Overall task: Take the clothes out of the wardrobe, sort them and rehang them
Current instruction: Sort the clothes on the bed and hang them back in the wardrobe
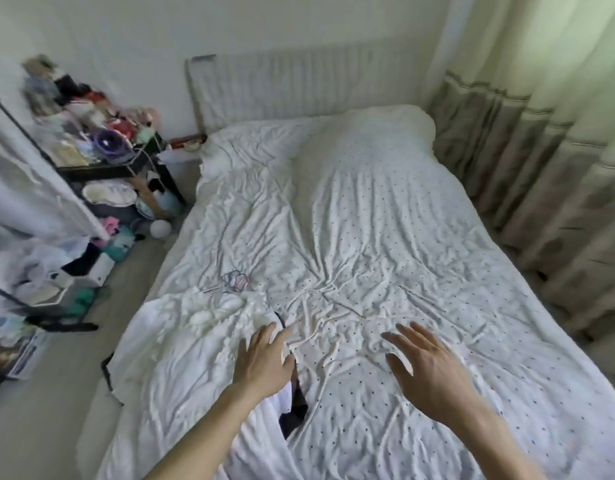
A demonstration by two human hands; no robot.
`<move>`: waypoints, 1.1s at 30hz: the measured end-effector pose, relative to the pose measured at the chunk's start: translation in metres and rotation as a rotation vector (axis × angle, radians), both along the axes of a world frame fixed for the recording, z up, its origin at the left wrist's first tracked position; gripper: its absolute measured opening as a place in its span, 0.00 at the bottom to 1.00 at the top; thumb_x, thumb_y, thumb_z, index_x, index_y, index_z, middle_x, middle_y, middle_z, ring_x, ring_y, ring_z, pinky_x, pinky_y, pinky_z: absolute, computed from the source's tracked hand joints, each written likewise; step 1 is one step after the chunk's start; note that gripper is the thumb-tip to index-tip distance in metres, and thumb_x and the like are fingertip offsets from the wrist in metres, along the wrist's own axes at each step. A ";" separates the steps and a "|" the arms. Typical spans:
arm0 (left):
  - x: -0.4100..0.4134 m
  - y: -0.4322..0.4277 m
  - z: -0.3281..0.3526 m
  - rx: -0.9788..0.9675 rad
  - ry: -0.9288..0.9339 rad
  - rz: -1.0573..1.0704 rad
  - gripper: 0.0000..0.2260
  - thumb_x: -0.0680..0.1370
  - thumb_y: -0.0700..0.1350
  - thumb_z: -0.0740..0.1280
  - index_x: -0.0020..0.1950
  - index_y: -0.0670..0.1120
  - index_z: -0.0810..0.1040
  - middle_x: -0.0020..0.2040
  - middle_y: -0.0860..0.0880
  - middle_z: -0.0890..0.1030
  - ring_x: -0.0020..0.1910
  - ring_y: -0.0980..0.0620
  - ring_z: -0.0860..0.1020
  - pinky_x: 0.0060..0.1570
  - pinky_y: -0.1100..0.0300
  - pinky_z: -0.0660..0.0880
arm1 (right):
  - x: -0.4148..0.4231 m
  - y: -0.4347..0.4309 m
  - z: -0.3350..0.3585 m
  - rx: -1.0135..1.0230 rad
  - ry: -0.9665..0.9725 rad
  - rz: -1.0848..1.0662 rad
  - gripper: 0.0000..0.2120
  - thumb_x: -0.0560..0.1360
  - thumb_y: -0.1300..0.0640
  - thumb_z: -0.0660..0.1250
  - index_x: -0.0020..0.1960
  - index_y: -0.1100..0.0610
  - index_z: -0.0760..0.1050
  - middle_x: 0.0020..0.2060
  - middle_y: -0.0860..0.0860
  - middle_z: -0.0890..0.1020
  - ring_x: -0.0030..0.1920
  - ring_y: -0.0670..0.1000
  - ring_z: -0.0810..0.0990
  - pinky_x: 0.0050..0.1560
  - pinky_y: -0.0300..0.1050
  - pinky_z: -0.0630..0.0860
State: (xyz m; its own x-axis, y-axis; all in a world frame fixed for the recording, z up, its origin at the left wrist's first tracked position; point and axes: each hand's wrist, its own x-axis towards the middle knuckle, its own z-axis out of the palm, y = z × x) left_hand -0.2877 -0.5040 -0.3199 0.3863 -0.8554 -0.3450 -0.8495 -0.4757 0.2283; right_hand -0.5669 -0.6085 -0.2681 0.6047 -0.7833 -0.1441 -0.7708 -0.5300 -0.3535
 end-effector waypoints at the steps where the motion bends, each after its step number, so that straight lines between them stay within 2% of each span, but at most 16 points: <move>1: 0.005 0.012 -0.003 0.010 -0.011 0.041 0.25 0.82 0.54 0.57 0.79 0.57 0.57 0.80 0.52 0.56 0.79 0.49 0.53 0.76 0.43 0.54 | 0.011 -0.001 -0.004 0.008 -0.006 0.040 0.22 0.82 0.41 0.53 0.76 0.40 0.63 0.78 0.43 0.62 0.79 0.48 0.52 0.78 0.46 0.52; 6: 0.019 0.062 -0.009 0.056 -0.029 0.187 0.25 0.82 0.53 0.57 0.80 0.57 0.56 0.80 0.56 0.56 0.79 0.52 0.54 0.76 0.45 0.54 | 0.054 0.005 -0.027 0.072 -0.004 0.216 0.22 0.82 0.41 0.54 0.75 0.41 0.64 0.77 0.44 0.64 0.79 0.49 0.54 0.78 0.51 0.56; 10: 0.030 0.090 -0.018 0.089 0.005 0.285 0.25 0.83 0.54 0.57 0.80 0.56 0.58 0.80 0.55 0.58 0.79 0.52 0.55 0.76 0.45 0.54 | 0.075 0.016 -0.041 0.111 0.034 0.323 0.22 0.83 0.41 0.52 0.76 0.41 0.63 0.78 0.45 0.62 0.79 0.49 0.53 0.78 0.51 0.55; 15: 0.047 0.104 -0.029 0.105 0.035 0.344 0.24 0.82 0.54 0.58 0.79 0.56 0.59 0.80 0.53 0.59 0.78 0.51 0.57 0.75 0.47 0.56 | 0.098 0.019 -0.056 0.178 0.082 0.390 0.23 0.83 0.42 0.52 0.77 0.41 0.61 0.78 0.46 0.60 0.80 0.49 0.52 0.78 0.47 0.51; 18: 0.073 0.106 -0.041 0.148 0.064 0.359 0.25 0.83 0.54 0.57 0.80 0.56 0.57 0.80 0.53 0.57 0.79 0.51 0.55 0.76 0.46 0.55 | 0.122 0.017 -0.068 0.199 0.095 0.389 0.22 0.83 0.43 0.53 0.77 0.42 0.61 0.78 0.46 0.61 0.79 0.49 0.53 0.78 0.47 0.53; 23: 0.144 0.091 -0.070 0.244 0.086 0.342 0.25 0.83 0.55 0.56 0.80 0.54 0.57 0.81 0.52 0.57 0.79 0.50 0.54 0.76 0.43 0.53 | 0.178 0.008 -0.098 0.236 0.174 0.373 0.21 0.83 0.45 0.53 0.75 0.44 0.65 0.77 0.46 0.63 0.79 0.50 0.56 0.77 0.47 0.56; 28: 0.244 0.063 -0.112 0.347 0.077 0.255 0.26 0.83 0.54 0.56 0.80 0.54 0.57 0.81 0.51 0.57 0.79 0.49 0.55 0.75 0.43 0.56 | 0.251 -0.005 -0.143 0.338 0.285 0.299 0.22 0.83 0.45 0.54 0.76 0.45 0.63 0.75 0.45 0.66 0.78 0.50 0.58 0.76 0.49 0.58; 33: 0.352 0.022 -0.157 0.415 0.051 0.174 0.26 0.81 0.55 0.56 0.79 0.54 0.59 0.79 0.50 0.61 0.78 0.48 0.59 0.73 0.45 0.59 | 0.333 -0.015 -0.191 0.480 0.396 0.200 0.25 0.83 0.43 0.53 0.78 0.45 0.58 0.79 0.48 0.60 0.79 0.51 0.55 0.78 0.50 0.54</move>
State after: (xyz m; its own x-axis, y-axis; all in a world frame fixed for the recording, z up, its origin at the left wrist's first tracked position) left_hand 0.0642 -0.4821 -0.4770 0.4858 -0.5642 -0.6676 -0.7412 -0.6707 0.0275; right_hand -0.2338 -0.6231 -0.4593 0.5612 -0.4542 -0.6919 -0.7943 -0.5305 -0.2960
